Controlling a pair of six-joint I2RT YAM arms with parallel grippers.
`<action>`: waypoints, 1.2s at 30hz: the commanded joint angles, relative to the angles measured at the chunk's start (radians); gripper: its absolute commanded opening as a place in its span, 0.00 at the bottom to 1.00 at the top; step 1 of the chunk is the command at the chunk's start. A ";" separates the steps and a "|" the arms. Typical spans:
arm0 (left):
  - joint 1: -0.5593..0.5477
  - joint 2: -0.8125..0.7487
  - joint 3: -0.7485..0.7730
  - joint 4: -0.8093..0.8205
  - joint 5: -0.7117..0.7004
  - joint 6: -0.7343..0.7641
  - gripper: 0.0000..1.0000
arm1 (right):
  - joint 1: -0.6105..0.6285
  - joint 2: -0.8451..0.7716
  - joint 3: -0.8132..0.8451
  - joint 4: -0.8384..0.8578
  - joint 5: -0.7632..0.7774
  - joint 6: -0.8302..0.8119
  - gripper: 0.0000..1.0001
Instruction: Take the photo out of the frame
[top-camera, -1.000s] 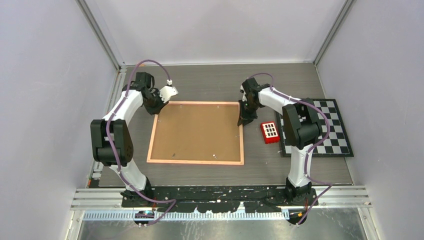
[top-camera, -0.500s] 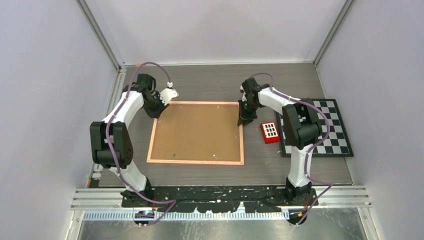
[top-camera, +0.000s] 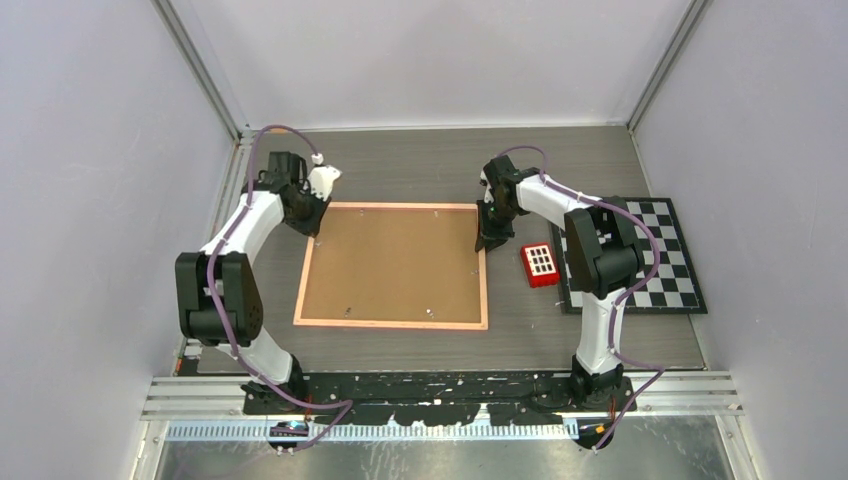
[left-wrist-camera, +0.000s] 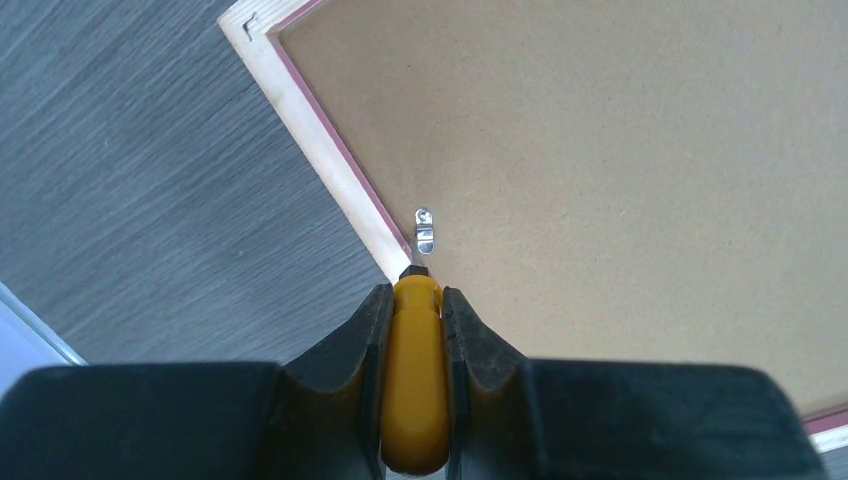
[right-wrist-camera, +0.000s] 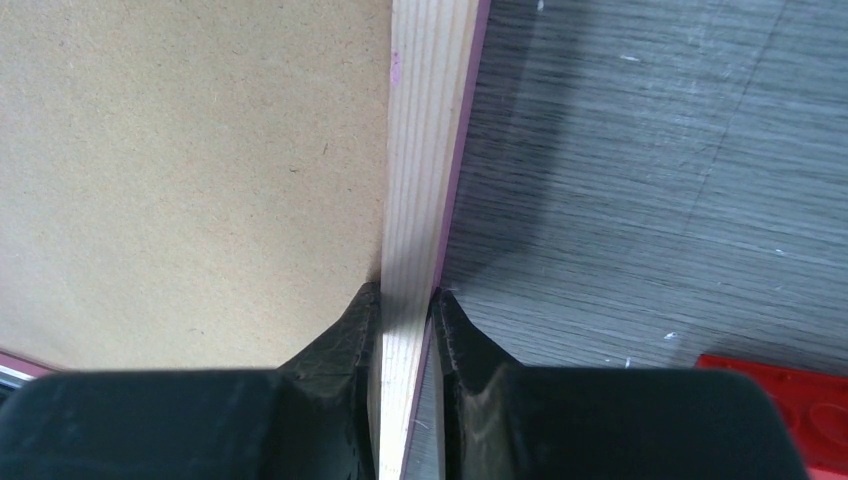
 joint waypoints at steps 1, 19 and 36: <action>-0.021 -0.013 -0.066 -0.028 0.192 -0.199 0.00 | 0.006 0.038 -0.002 0.020 0.049 -0.009 0.01; -0.047 -0.007 -0.036 0.062 0.289 -0.326 0.00 | 0.006 0.031 0.001 0.018 0.045 -0.028 0.00; 0.004 -0.100 0.063 -0.036 0.294 -0.294 0.00 | -0.005 0.259 0.528 -0.097 0.072 -0.600 0.01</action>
